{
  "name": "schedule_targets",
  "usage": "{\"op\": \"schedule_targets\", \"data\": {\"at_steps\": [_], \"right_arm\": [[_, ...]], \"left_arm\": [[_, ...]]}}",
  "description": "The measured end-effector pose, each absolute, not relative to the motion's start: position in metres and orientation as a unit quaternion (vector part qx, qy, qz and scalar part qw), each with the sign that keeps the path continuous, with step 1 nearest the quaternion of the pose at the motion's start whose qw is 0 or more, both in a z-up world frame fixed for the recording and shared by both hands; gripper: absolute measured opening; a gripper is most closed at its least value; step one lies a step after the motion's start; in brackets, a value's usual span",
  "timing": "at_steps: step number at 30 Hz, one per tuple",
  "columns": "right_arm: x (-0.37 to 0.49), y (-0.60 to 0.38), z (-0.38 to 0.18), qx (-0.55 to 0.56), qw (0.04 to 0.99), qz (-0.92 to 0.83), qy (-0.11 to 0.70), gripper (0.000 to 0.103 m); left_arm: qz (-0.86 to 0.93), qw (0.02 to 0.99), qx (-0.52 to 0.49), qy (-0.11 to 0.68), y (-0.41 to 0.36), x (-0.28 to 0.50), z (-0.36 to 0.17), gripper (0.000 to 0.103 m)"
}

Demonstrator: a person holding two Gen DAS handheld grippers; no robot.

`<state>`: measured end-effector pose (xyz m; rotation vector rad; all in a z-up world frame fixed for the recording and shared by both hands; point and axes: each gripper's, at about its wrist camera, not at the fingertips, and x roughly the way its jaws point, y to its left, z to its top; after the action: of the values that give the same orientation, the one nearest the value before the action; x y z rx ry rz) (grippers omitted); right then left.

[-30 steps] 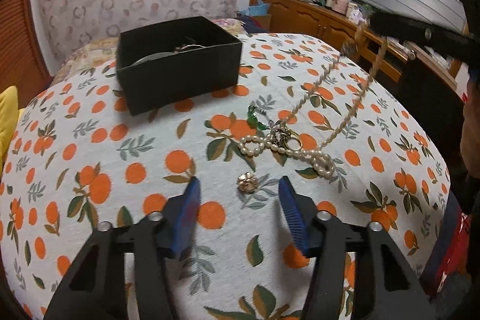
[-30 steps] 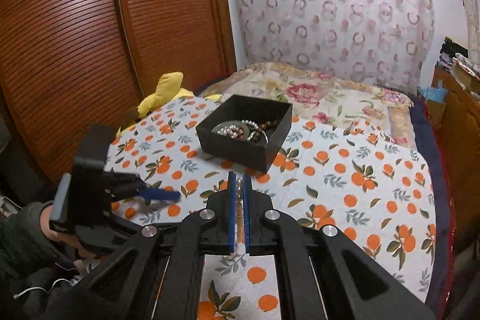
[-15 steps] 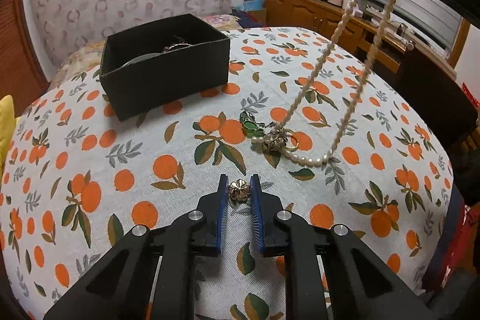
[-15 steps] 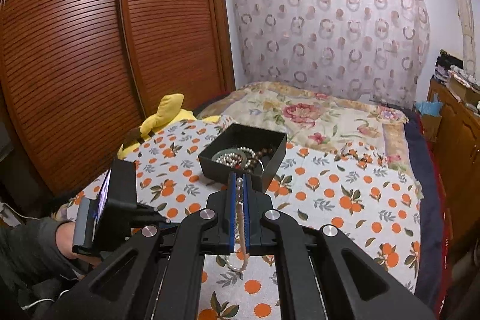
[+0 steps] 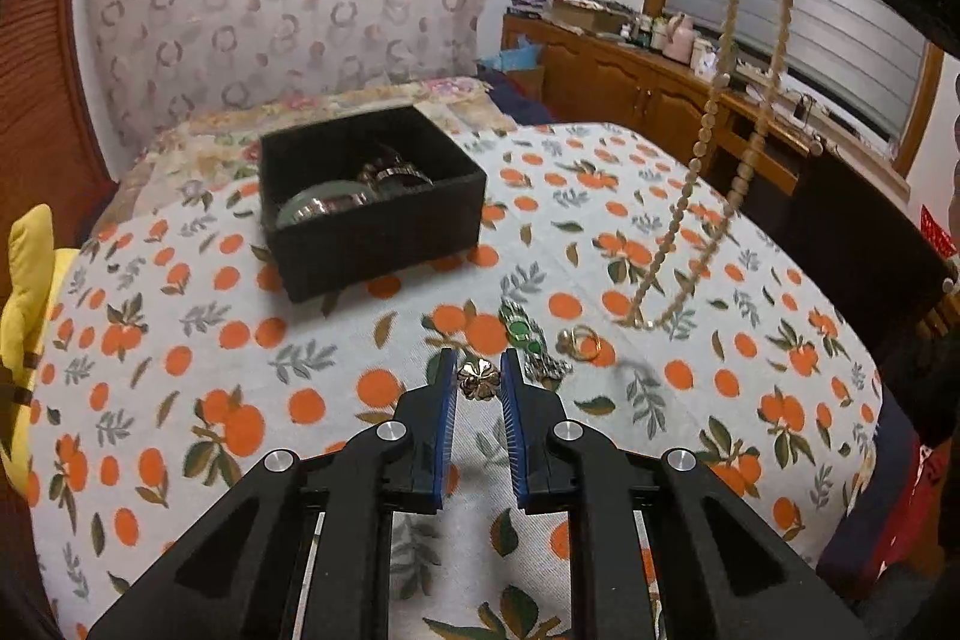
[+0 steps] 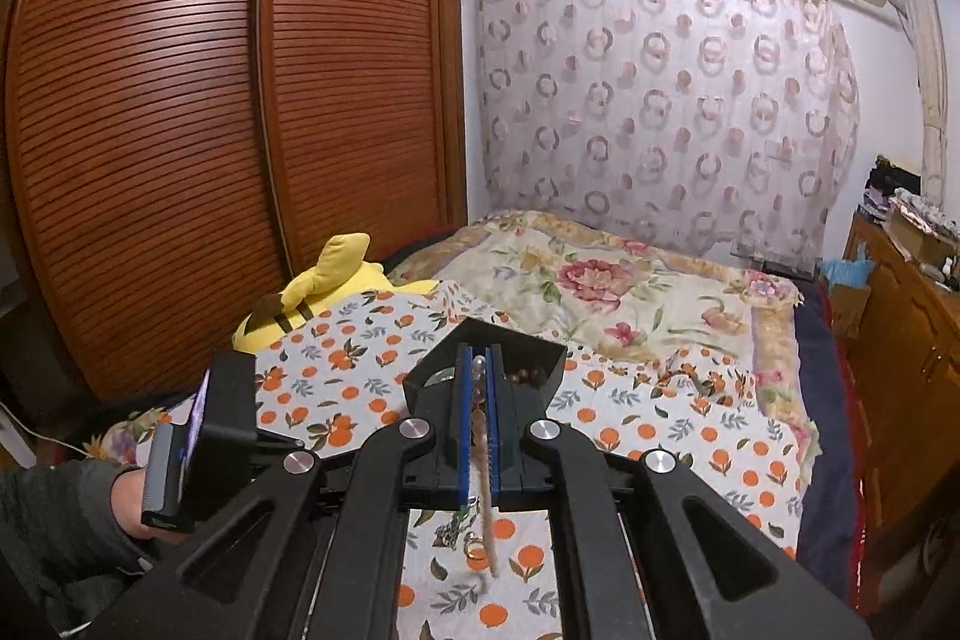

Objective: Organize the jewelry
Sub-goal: 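Carry the pearls and brooch over the black box and open both tools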

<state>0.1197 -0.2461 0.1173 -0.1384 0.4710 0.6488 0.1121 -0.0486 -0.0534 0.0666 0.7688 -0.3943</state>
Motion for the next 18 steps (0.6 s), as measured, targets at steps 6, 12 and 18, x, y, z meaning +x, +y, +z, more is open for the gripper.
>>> {"op": "schedule_targets", "data": {"at_steps": [6,12,18], "right_arm": [[0.128,-0.241,0.123,-0.072,0.919,0.314,0.229,0.005],[0.149,-0.225,0.134,-0.084,0.919,0.315,0.220,0.005],[0.182,-0.205,0.148,-0.092,0.921,0.317,0.209,0.005]], "left_arm": [[-0.178,0.919,0.024,0.352,-0.038,0.117,-0.035,0.014],[-0.161,0.930,0.015,0.329,-0.021,0.133,-0.010,0.014],[-0.145,0.940,0.010,0.310,-0.009,0.156,0.009,0.014]]}}
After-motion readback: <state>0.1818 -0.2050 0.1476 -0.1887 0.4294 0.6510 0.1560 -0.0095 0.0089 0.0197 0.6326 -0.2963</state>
